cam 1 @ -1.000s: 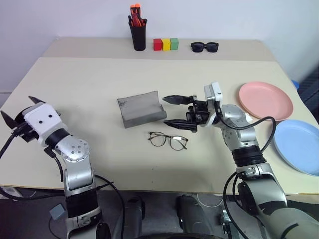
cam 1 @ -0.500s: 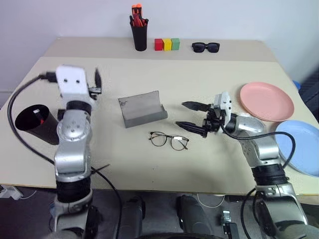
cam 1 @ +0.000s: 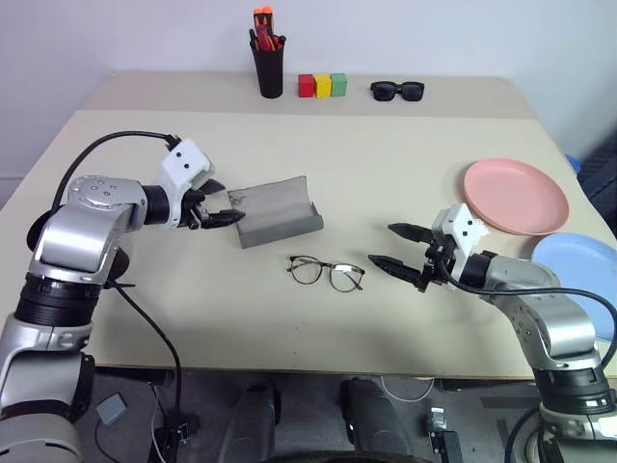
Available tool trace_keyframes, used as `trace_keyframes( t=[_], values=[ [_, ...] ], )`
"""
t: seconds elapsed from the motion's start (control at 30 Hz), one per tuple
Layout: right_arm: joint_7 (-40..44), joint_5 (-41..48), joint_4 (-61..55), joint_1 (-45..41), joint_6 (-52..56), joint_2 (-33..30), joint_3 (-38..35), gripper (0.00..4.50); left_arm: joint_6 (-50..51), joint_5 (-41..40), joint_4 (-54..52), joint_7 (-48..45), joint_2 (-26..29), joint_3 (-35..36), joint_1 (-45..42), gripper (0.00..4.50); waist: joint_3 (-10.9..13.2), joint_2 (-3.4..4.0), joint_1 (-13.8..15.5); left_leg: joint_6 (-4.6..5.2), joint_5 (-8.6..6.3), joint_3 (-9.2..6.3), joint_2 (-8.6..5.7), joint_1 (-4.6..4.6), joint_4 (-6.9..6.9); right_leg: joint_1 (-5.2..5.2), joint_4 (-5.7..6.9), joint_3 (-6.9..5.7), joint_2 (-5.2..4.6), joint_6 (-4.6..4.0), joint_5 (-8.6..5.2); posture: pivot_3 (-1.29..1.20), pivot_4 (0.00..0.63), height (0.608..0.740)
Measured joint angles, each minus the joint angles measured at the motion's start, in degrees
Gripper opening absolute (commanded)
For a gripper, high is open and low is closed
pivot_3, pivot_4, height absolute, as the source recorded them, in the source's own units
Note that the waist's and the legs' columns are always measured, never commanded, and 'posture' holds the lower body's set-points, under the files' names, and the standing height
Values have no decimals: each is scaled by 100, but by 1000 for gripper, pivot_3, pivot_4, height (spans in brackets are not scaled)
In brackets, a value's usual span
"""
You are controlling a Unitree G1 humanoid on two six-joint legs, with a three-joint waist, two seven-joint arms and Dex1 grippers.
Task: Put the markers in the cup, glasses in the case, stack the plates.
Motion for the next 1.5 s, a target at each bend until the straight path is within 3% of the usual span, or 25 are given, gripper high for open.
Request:
trace_keyframes(
  t=[0.2,0.43,0.53,0.7,0.73,1.23,1.5],
  values=[
    [-120,2,-134,248,-40,3,-50,3922,-883,416,895,-866,-439,-762,-535,3611,0,-1,-27,1,0,0,1,0,3,-1,4,0,0,0,0,0,150,740],
    [-189,-32,-206,440,-270,9,-39,3922,-1292,891,1482,-1020,-837,-1090,-695,3611,1,0,-74,6,-2,0,2,0,4,-4,8,1,1,1,0,0,150,740],
    [-249,-55,-207,428,-307,21,-30,3922,-1404,1168,1750,-920,-930,-1130,-711,2800,1,0,-63,6,-2,1,1,0,7,-3,9,2,0,1,0,0,150,740],
    [-331,-62,-207,264,-306,25,23,3922,-1419,1368,1863,-877,-1067,-1211,-720,263,1,0,-62,6,-2,0,1,-1,7,-3,9,2,0,2,0,0,150,740],
    [-349,-62,-207,226,-299,24,23,3922,-1421,1397,1868,-861,-1086,-1206,-720,29,1,0,-62,6,-2,0,1,-1,7,-3,9,2,0,1,0,0,150,740],
    [-570,-61,-238,46,-172,23,131,3922,-2231,1473,2146,-1289,-1143,-1200,-908,29,1,0,-61,6,-2,0,1,-1,8,-3,10,1,0,2,1,0,150,740],
    [-656,-2,-506,28,15,6,146,3922,-3058,1970,3483,-1193,-1738,-1323,-1538,29,1,0,-55,11,-5,0,-1,-2,10,-2,9,1,0,4,0,0,150,740]
  ],
)
